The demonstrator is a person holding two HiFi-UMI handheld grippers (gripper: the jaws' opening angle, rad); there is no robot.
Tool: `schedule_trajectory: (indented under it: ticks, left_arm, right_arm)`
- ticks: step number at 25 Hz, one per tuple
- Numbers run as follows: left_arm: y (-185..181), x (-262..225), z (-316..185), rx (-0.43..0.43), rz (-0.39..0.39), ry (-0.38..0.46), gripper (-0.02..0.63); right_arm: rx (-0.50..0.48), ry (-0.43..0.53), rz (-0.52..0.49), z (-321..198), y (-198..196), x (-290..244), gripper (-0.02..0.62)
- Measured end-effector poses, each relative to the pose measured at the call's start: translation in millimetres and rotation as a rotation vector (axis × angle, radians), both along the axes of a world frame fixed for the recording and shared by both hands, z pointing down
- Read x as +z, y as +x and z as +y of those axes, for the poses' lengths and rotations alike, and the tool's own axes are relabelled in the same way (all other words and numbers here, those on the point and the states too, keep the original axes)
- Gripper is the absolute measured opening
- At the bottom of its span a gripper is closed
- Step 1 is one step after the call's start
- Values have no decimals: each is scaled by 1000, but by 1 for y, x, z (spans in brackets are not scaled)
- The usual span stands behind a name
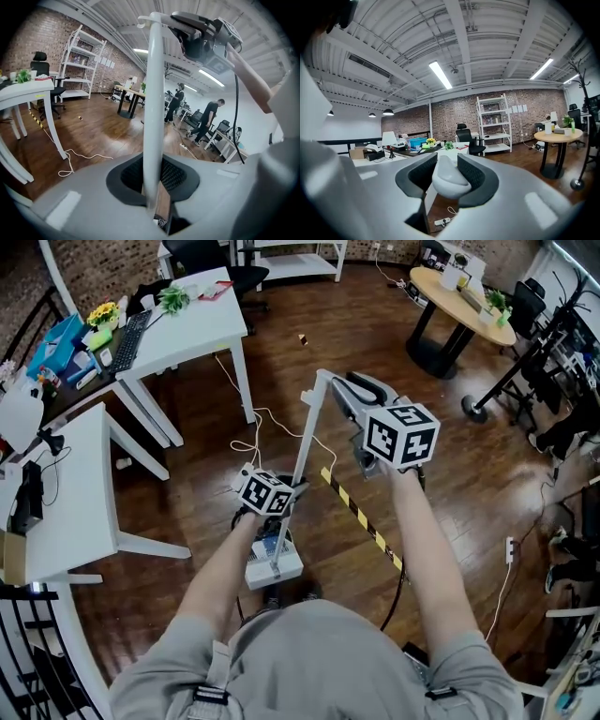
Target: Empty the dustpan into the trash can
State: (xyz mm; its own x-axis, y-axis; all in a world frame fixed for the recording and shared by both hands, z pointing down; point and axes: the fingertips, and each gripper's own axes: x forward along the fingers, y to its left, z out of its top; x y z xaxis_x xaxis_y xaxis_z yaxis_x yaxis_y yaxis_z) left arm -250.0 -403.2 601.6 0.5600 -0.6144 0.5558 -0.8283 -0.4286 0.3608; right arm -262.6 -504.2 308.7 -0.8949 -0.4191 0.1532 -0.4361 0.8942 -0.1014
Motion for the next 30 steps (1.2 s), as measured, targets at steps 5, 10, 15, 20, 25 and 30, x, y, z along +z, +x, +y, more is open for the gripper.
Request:
schedule_trajectory:
  ticks: [5,10,15,20,25,30]
  left_arm:
    - [1,3,-6,0,7,-4,41]
    - [3,1,-8,9,-1,-13,41]
    - [6,-2,-1,28,8,-22,41]
    - [9,-3,4,51,0,-14,41]
    - [8,-4,11,47,-3,-18,40]
    - [12,-11,8,59,-8,3,32]
  right_arm:
    - [17,-8,-2,-10,3,5,127]
    - [21,-8,-1,-12,4,3,127]
    - [22,-6,6,-9,5,0,127]
    - [37,-7,9,-7,8,1,126]
    - [55,-11,8,-5,8,2,126]
    - [90,7,3,-7,18,-3,126]
